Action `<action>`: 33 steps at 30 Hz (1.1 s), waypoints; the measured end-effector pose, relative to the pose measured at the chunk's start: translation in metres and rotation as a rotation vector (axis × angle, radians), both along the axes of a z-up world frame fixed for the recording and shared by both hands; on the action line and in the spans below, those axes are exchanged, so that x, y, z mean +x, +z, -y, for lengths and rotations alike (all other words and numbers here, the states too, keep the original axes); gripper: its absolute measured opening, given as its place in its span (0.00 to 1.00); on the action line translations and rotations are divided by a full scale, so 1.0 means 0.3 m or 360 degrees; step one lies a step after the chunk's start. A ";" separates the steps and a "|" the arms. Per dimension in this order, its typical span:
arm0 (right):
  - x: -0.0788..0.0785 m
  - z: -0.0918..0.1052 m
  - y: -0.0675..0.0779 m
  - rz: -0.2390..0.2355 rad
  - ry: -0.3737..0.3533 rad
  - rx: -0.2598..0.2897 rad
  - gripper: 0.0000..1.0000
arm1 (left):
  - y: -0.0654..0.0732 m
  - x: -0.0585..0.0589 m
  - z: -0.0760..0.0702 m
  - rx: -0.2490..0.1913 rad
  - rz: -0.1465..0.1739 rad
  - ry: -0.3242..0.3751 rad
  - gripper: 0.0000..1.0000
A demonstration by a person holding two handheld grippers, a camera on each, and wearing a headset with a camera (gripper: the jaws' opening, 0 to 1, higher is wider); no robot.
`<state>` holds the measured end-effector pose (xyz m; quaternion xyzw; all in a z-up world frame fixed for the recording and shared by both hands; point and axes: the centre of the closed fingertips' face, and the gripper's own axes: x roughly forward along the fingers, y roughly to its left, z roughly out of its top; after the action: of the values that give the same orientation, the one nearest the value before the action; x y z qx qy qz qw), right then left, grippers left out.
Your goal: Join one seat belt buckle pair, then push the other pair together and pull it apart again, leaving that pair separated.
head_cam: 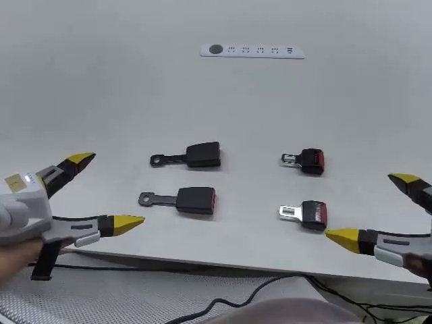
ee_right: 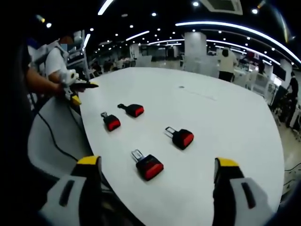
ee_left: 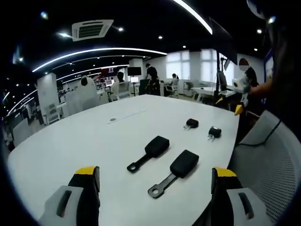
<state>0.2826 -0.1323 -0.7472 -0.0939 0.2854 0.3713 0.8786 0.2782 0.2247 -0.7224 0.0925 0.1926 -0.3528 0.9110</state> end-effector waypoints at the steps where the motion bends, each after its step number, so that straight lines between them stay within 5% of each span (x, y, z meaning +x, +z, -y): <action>1: 0.001 0.000 0.000 0.0000 0.0000 -0.0001 1.00 | -0.001 0.000 -0.001 0.0001 -0.0002 0.0000 1.00; 23: 0.004 -0.006 -0.002 0.0021 0.0039 -0.0086 0.98 | -0.053 0.021 -0.088 0.0057 0.0011 0.0027 1.00; 33: -0.006 -0.007 0.006 -0.0001 0.0054 -0.0127 0.94 | -0.041 0.011 -0.060 0.0126 0.0037 0.0020 1.00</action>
<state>0.2810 -0.1302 -0.7453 -0.1335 0.2986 0.3745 0.8676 0.2815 0.2426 -0.7346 0.1313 0.1964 -0.3381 0.9110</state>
